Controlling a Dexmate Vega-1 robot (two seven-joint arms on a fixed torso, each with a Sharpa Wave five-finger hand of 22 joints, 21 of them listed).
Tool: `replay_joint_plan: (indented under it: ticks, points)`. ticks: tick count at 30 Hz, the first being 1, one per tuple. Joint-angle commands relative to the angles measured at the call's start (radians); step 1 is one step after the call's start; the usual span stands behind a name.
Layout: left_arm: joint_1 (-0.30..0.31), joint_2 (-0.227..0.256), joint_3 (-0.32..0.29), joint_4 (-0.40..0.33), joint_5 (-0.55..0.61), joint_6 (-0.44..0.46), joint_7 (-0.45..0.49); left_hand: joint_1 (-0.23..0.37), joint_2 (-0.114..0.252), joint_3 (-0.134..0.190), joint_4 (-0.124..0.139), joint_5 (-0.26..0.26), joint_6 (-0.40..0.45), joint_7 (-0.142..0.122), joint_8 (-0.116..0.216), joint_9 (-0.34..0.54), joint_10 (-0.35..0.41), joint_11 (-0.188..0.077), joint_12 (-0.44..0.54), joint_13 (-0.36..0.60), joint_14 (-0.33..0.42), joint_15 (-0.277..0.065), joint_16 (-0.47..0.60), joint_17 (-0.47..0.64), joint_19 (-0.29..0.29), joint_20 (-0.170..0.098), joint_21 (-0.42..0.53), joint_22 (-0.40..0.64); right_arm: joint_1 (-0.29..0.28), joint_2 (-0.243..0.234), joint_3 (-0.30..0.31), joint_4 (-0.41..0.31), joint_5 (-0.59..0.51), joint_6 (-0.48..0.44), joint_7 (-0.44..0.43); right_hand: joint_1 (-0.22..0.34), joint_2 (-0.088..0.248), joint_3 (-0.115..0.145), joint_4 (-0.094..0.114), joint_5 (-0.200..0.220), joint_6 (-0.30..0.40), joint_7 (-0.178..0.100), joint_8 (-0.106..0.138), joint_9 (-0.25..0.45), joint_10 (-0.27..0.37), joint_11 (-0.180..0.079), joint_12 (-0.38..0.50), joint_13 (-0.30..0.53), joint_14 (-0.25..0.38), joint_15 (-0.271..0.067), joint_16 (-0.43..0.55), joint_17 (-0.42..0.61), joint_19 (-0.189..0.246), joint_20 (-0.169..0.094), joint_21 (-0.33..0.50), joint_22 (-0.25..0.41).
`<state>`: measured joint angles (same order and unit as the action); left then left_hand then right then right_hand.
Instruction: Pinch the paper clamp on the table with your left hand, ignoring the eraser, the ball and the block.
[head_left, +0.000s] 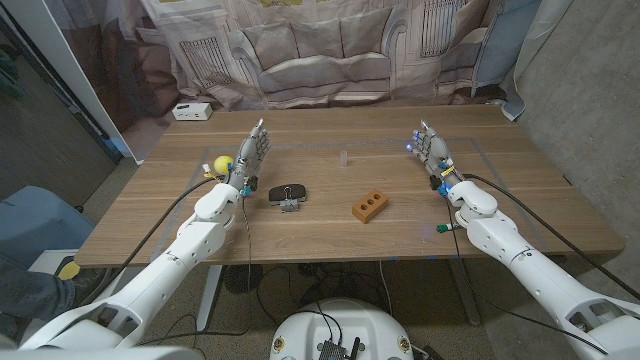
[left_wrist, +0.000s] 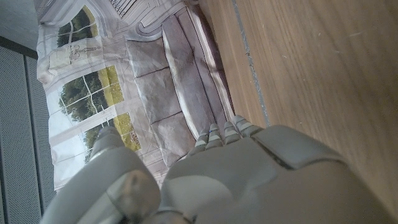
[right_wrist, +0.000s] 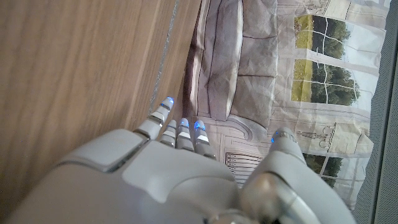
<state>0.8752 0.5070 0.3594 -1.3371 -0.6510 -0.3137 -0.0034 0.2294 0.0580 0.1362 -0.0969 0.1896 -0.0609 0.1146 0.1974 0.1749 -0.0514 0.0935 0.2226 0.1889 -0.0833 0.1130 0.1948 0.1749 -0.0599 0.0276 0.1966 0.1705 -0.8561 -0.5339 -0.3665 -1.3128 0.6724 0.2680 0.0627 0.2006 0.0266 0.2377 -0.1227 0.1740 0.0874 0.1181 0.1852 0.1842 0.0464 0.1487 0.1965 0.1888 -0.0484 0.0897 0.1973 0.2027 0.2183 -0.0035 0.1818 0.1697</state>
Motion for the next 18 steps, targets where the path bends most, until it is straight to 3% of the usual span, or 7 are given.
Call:
replay_joint_plan:
  ticks: [1, 13, 18]
  points:
    - [0.058, 0.038, -0.017, -0.081, 0.043, -0.022, 0.053, 0.022, -0.003, 0.009, -0.008, 0.003, 0.014, 0.013, 0.006, 0.003, 0.017, 0.006, 0.009, 0.004, 0.021, 0.001, 0.008, 0.003, 0.009, 0.012, 0.009, 0.005, -0.028, -0.022, 0.008, -0.031, 0.015, -0.007, 0.019, 0.008, -0.001, 0.007, 0.0, 0.006, 0.0, 0.007, 0.005, 0.004, 0.0, 0.006, 0.003, 0.006, 0.0, 0.007, 0.005, 0.002, 0.006, 0.002, 0.005, 0.002]
    - [0.092, 0.063, -0.043, -0.108, 0.074, -0.068, 0.078, 0.056, -0.007, 0.018, -0.031, 0.0, 0.061, 0.012, 0.016, 0.004, 0.059, 0.005, 0.019, 0.005, 0.061, -0.002, 0.011, 0.003, 0.029, 0.019, 0.009, 0.005, -0.061, -0.022, 0.016, -0.071, 0.013, 0.006, -0.014, 0.008, -0.002, 0.006, 0.0, 0.005, 0.005, 0.006, 0.007, 0.004, 0.002, 0.005, 0.004, 0.005, 0.001, 0.008, 0.005, 0.002, 0.004, 0.004, 0.006, 0.002]
    - [0.08, 0.061, -0.046, -0.073, 0.079, -0.1, 0.058, 0.093, 0.024, 0.044, -0.043, 0.002, 0.084, 0.01, 0.018, 0.004, 0.078, 0.002, 0.021, 0.005, 0.081, -0.007, 0.011, 0.003, 0.037, 0.027, 0.008, 0.005, -0.066, -0.02, 0.015, -0.079, -0.011, 0.038, -0.024, 0.008, -0.001, 0.005, 0.0, 0.005, 0.009, 0.004, 0.009, 0.004, 0.004, 0.005, 0.005, 0.005, 0.003, 0.008, 0.006, 0.002, 0.004, 0.005, 0.006, 0.002]
